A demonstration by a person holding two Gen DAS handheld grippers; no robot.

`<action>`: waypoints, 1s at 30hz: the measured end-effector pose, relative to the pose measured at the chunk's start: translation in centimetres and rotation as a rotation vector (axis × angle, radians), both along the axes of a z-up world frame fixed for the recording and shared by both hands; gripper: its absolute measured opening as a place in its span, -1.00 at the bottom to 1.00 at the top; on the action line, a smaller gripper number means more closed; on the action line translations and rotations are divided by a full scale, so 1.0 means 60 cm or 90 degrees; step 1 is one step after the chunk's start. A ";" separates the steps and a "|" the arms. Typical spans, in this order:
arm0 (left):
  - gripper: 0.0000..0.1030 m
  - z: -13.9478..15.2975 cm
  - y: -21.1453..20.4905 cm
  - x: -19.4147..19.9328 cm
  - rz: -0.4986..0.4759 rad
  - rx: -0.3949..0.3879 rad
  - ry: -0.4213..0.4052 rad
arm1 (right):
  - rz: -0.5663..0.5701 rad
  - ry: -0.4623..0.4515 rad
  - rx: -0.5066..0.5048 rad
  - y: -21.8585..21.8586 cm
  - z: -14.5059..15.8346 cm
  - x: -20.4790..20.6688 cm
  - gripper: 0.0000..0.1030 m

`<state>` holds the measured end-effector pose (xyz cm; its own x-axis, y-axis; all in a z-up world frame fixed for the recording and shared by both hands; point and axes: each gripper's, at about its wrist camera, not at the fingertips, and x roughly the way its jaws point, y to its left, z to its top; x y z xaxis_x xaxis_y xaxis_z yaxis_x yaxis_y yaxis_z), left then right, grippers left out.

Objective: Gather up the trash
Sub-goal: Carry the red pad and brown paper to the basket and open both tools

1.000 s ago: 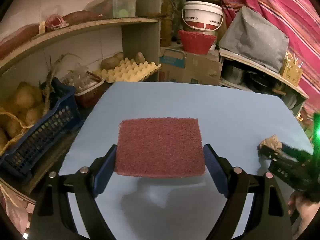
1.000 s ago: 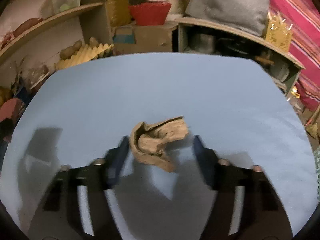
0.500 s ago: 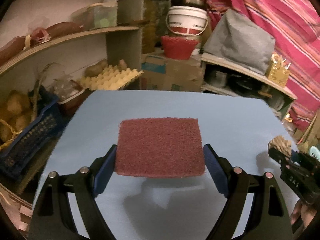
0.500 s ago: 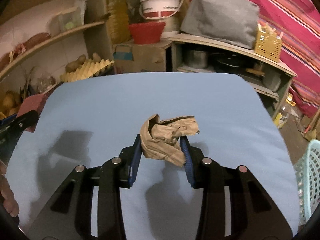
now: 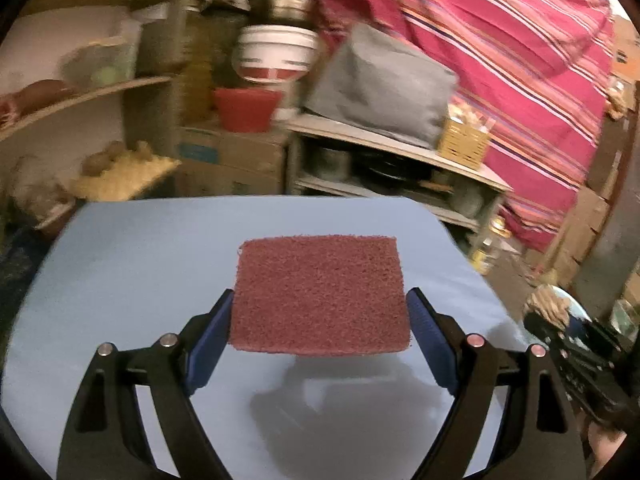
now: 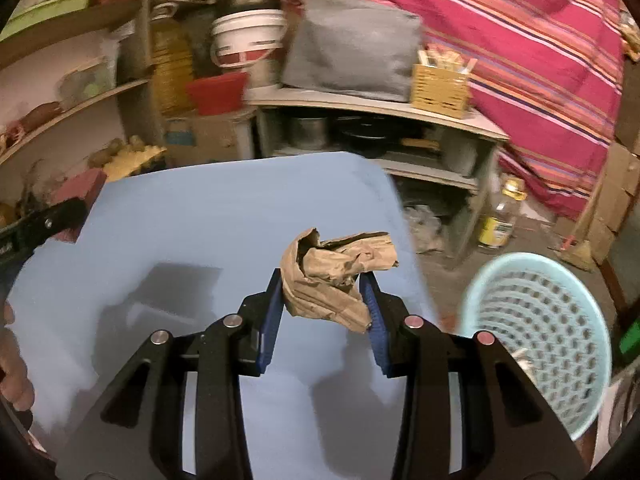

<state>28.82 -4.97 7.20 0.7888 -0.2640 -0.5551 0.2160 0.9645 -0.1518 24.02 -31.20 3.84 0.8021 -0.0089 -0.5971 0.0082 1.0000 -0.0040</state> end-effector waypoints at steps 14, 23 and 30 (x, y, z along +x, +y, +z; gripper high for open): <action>0.62 0.019 -0.291 -0.046 -0.134 0.025 -0.029 | -0.144 -0.029 0.020 -0.260 0.017 -0.087 -0.25; 0.62 0.010 -0.457 -0.056 -0.211 0.013 -0.009 | -0.219 -0.029 0.068 -0.390 0.001 -0.137 -0.25; 0.62 -0.028 -0.558 -0.063 -0.251 0.064 0.002 | -0.250 -0.028 0.087 -0.438 -0.008 -0.163 -0.25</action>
